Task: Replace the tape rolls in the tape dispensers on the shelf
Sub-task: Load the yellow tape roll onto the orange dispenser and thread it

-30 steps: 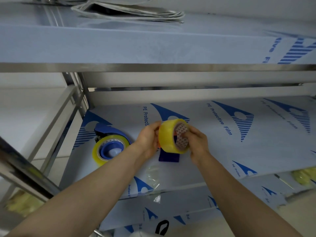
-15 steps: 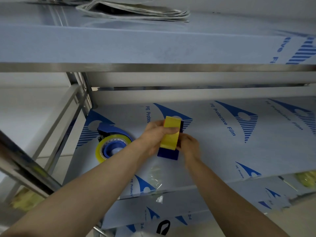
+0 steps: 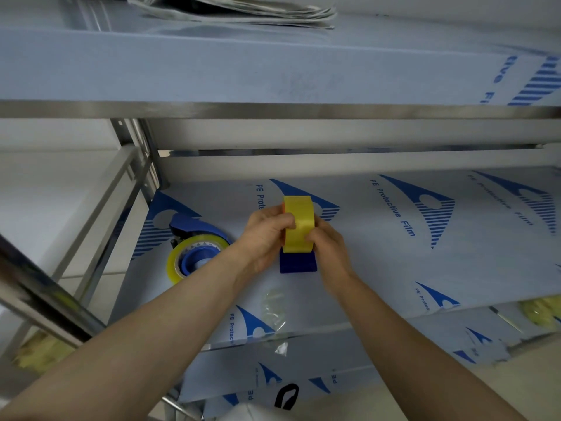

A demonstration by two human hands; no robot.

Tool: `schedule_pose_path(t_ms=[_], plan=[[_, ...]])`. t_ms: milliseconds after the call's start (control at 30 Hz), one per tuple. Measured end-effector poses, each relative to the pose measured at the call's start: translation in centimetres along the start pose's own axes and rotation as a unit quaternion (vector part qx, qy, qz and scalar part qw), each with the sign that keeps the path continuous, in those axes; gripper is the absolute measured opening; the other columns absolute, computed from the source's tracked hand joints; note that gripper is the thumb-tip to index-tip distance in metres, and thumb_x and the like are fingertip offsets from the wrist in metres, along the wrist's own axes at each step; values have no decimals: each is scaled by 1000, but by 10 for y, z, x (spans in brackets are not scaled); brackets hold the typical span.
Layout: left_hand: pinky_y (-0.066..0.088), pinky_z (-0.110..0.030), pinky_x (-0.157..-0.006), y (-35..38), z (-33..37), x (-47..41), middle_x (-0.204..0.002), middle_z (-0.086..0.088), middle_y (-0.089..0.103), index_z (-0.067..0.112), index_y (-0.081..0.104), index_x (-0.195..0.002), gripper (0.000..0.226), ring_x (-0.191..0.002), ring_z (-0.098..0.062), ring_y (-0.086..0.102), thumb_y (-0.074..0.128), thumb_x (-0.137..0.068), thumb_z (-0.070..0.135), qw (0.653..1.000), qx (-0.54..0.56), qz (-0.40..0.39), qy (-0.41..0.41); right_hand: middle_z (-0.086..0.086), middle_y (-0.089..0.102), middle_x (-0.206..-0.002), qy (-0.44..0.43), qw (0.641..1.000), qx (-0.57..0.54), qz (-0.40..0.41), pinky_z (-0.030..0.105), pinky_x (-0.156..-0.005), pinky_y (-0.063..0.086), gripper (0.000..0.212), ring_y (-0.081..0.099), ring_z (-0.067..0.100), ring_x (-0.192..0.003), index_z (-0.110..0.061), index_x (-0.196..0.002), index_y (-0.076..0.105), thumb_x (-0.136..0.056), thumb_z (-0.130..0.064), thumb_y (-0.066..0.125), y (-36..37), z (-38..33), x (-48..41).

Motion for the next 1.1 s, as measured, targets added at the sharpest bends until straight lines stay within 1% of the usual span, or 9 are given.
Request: schedule_pose_path(t_ms=[167, 300, 467, 533, 667, 767, 900, 1033, 1100], plan=[[56, -27, -57, -3, 0, 1, -78, -11, 62, 4, 62, -90, 25, -69, -19, 61, 43, -83, -11, 1000, 6, 16, -8, 6, 66, -105, -12, 1000, 21, -12, 43, -89, 48, 43, 59, 26, -103, -27, -116, 61, -81, -5, 48, 2, 1, -1], [54, -31, -62, -8, 1, 1, -75, -11, 58, 1, 60, -87, 26, -67, -19, 59, 40, -80, -13, 1000, -6, 17, -13, 1, 65, -113, -16, 999, 27, -31, 43, -97, 48, 35, 59, 21, -110, -42, -103, 63, -84, -14, 54, 5, -3, -3], [49, -29, -60, -12, 0, 2, -73, -11, 49, -1, 55, -94, 25, -63, -20, 52, 43, -77, -15, 999, -19, 24, -22, 8, 62, -121, 10, 999, -43, -22, 38, -90, 51, 42, 61, 22, -106, -22, -129, 54, -89, -8, 54, 4, -7, -8], [47, -24, -51, -13, 2, 2, -67, -9, 46, 1, 52, -83, 14, -57, -18, 49, 47, -79, -11, 998, -7, 56, -24, 9, 61, -122, 4, 998, -53, -23, 34, -85, 52, 40, 61, 21, -104, -19, -130, 53, -91, -10, 54, 6, -9, -6], [47, -24, -50, -19, 4, -1, -66, -8, 43, 4, 47, -85, 11, -58, -17, 46, 54, -81, -3, 993, 49, 105, -32, 2, 62, -106, 6, 999, -23, -47, 34, -85, 48, 52, 56, 18, -98, -39, -118, 56, -83, -2, 47, 6, -7, -5], [49, -22, -49, -21, 6, -1, -66, -7, 44, 3, 46, -90, 11, -59, -15, 48, 53, -83, -2, 992, 69, 102, -39, 6, 60, -110, 8, 999, 2, -41, 39, -90, 48, 62, 53, 20, -99, -38, -126, 53, -70, -12, 47, 10, -1, -4], [48, -26, -57, -23, 7, 1, -72, -9, 43, 1, 47, -95, 16, -63, -17, 48, 50, -81, -6, 996, 60, 59, -33, 5, 64, -96, -1, 999, -23, -35, 40, -85, 47, 46, 55, 21, -94, -25, -109, 66, -67, -17, 50, 12, 1, -2], [51, -31, -68, -22, 9, 6, -84, -14, 51, -6, 55, -100, 23, -76, -23, 54, 43, -81, -13, 999, 34, 21, -18, 8, 66, -103, 3, 998, -59, -34, 41, -90, 50, 27, 60, 22, -97, -27, -102, 66, -84, -10, 55, 10, -1, -5], [53, -32, -69, -20, 8, 8, -92, -18, 55, -6, 58, -102, 27, -83, -26, 55, 42, -81, -14, 1000, 19, 9, -14, 9, 66, -103, 9, 997, -70, -42, 38, -86, 52, 18, 62, 21, -94, -23, -104, 64, -90, -16, 55, 10, -3, -6]])
Point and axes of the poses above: each hand's wrist, its own x-axis away from the middle knuckle, its own y-axis out of the palm, z = x × y, the point moved 2 cm from there along -x, towards the middle knuckle
